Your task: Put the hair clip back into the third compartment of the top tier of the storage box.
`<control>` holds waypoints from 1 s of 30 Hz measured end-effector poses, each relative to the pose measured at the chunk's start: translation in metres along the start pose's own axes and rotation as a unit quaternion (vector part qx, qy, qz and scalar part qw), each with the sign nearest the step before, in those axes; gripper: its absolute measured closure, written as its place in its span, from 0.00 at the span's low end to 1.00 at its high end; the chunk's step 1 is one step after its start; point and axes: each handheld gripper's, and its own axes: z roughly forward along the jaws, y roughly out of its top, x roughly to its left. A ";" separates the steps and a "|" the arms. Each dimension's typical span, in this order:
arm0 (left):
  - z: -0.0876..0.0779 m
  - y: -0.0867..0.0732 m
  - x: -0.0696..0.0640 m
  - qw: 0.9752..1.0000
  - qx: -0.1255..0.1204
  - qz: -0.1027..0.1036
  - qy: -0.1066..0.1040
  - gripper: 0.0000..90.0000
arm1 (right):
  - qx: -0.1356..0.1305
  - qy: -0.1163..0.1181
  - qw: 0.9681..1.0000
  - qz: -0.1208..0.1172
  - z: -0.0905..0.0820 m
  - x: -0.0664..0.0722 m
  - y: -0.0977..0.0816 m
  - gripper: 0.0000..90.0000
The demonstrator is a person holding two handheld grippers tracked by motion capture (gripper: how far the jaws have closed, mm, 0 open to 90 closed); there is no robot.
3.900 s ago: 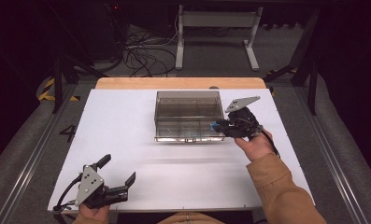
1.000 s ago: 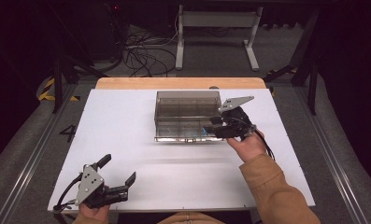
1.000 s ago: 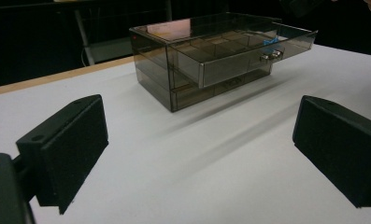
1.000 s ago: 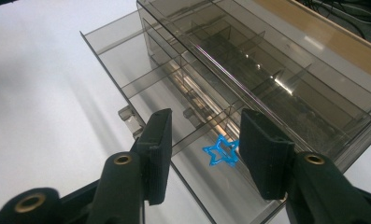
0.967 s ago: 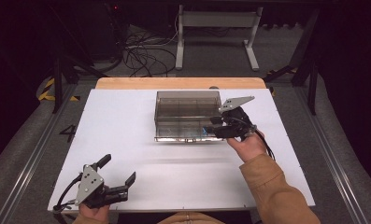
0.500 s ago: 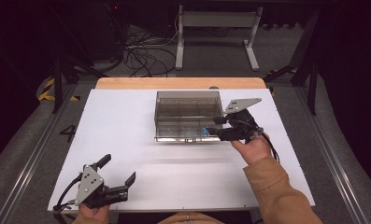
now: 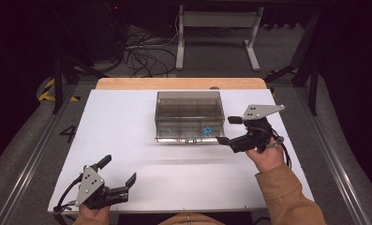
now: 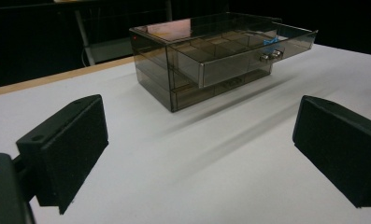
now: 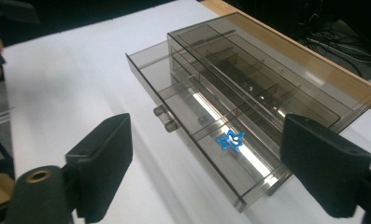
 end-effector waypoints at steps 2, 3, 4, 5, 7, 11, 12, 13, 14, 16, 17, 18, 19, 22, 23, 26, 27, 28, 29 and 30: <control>0.000 0.000 0.000 1.000 0.000 0.000 0.000 0.05 | -0.012 0.004 1.000 0.005 -0.005 -0.001 -0.004 0.14; 0.000 0.000 0.000 1.000 0.000 0.000 0.000 0.05 | -0.016 0.004 1.000 0.008 -0.008 -0.001 -0.006 0.13; 0.000 0.000 0.000 1.000 0.000 0.000 0.000 0.05 | -0.020 0.003 1.000 0.009 -0.010 -0.002 -0.008 0.11; 0.000 0.000 0.000 1.000 0.000 0.001 0.000 0.05 | -0.023 0.001 1.000 0.011 -0.012 -0.002 -0.011 0.10; 0.001 0.000 0.000 1.000 0.000 0.001 0.000 0.05 | -0.030 -0.003 0.999 0.012 -0.016 -0.003 -0.016 0.07; 0.001 0.000 0.000 1.000 0.000 0.002 0.000 0.05 | -0.048 -0.006 0.999 0.019 -0.021 -0.004 -0.027 0.05; 0.001 0.000 0.000 1.000 0.001 0.002 0.000 0.05 | -0.054 -0.005 0.998 0.022 -0.023 -0.004 -0.030 0.04; 0.001 0.000 0.000 1.000 0.000 0.002 0.000 0.05 | -0.061 -0.002 0.998 0.024 -0.025 -0.004 -0.033 0.03; 0.001 0.000 0.000 1.000 0.000 0.001 0.000 0.05 | -0.067 -0.001 0.997 0.025 -0.027 -0.004 -0.035 0.03; 0.001 0.000 0.000 1.000 0.000 0.000 0.001 0.05 | -0.074 0.000 0.997 0.026 -0.030 -0.003 -0.040 0.03; 0.001 0.000 0.000 1.000 0.000 0.001 0.000 0.05 | -0.075 0.001 0.997 0.028 -0.032 -0.003 -0.043 0.03; 0.001 0.000 0.000 1.000 0.000 0.001 0.000 0.05 | -0.076 0.002 0.997 0.030 -0.032 -0.003 -0.045 0.03; 0.001 0.000 0.000 1.000 0.000 0.002 0.000 0.05 | -0.075 0.000 0.997 0.029 -0.033 -0.003 -0.048 0.03; 0.001 0.000 0.000 1.000 0.000 0.001 0.001 0.05 | -0.073 -0.006 0.997 0.030 -0.035 -0.003 -0.056 0.02; 0.001 0.000 0.000 1.000 0.000 0.001 0.001 0.05 | -0.072 -0.007 0.997 0.030 -0.035 -0.003 -0.059 0.02; 0.001 0.000 0.000 1.000 -0.001 0.000 0.001 0.05 | -0.073 -0.008 0.997 0.034 -0.037 -0.003 -0.067 0.02; 0.001 0.000 0.000 1.000 -0.001 0.000 0.000 0.05 | -0.073 -0.007 0.997 0.036 -0.038 -0.003 -0.070 0.02; 0.001 0.000 0.000 1.000 -0.001 0.000 0.000 0.05 | -0.073 -0.008 0.996 0.040 -0.038 -0.003 -0.073 0.02; 0.001 0.000 0.000 1.000 0.000 0.000 0.001 0.05 | -0.074 -0.006 0.996 0.043 -0.038 -0.003 -0.076 0.02; 0.001 0.000 0.000 1.000 0.000 0.000 0.001 0.05 | -0.075 -0.005 0.996 0.045 -0.038 -0.003 -0.078 0.01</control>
